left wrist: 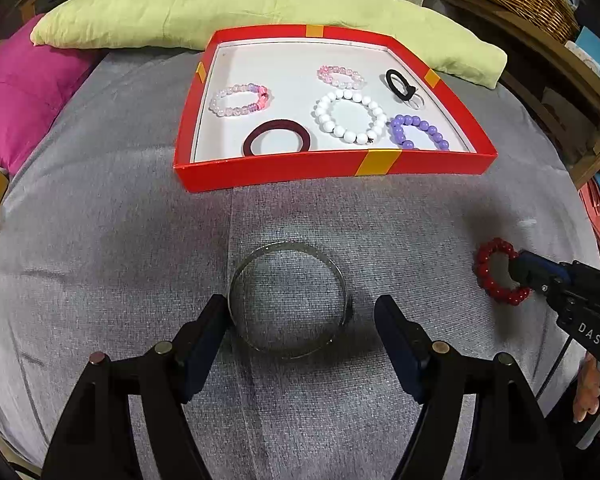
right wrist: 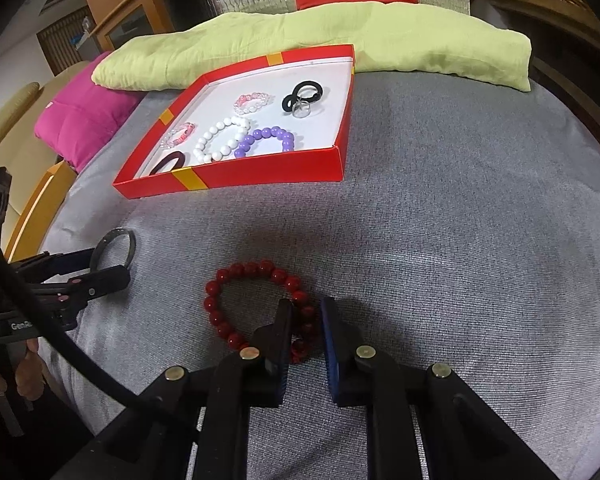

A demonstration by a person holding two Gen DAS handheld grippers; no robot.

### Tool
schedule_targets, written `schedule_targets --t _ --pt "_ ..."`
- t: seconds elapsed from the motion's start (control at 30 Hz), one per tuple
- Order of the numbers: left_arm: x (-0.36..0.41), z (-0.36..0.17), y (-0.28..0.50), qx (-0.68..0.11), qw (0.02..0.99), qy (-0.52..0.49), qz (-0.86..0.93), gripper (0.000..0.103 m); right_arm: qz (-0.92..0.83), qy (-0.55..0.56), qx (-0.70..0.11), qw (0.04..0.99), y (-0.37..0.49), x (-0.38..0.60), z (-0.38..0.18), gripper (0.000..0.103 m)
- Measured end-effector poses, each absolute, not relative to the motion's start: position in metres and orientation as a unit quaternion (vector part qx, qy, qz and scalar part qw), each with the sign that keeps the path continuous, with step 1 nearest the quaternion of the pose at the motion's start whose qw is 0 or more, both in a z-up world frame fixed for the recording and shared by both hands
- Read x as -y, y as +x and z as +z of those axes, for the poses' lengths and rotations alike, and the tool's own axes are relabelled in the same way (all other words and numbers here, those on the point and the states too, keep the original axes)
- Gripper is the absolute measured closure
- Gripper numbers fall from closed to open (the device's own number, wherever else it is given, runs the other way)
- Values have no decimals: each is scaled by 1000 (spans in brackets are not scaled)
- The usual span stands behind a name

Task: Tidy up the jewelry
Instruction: 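Close the right tool on the red bead bracelet while the left tool grips the silver bangle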

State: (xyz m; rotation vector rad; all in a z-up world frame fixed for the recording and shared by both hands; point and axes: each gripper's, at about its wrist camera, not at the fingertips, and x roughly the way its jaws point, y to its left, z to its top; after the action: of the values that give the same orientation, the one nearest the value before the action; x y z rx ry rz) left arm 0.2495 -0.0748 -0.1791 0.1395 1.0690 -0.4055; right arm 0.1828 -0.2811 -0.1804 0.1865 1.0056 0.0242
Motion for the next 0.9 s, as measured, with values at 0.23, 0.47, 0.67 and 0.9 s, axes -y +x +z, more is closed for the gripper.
schedule_targets --t 0.23,0.47,0.67,0.9 --pt "89 -184 246 -497 841 103 -190 17 11 74 -481 873 182 278 -180 85" --pt "82 -181 250 -495 846 60 -187 17 14 63 -480 875 181 277 -180 85" --pt "76 -179 252 -484 857 65 -164 39 16 65 -480 875 181 279 -180 85" --pt "74 -180 252 -478 859 76 -168 40 15 75 -479 874 180 280 -180 85"
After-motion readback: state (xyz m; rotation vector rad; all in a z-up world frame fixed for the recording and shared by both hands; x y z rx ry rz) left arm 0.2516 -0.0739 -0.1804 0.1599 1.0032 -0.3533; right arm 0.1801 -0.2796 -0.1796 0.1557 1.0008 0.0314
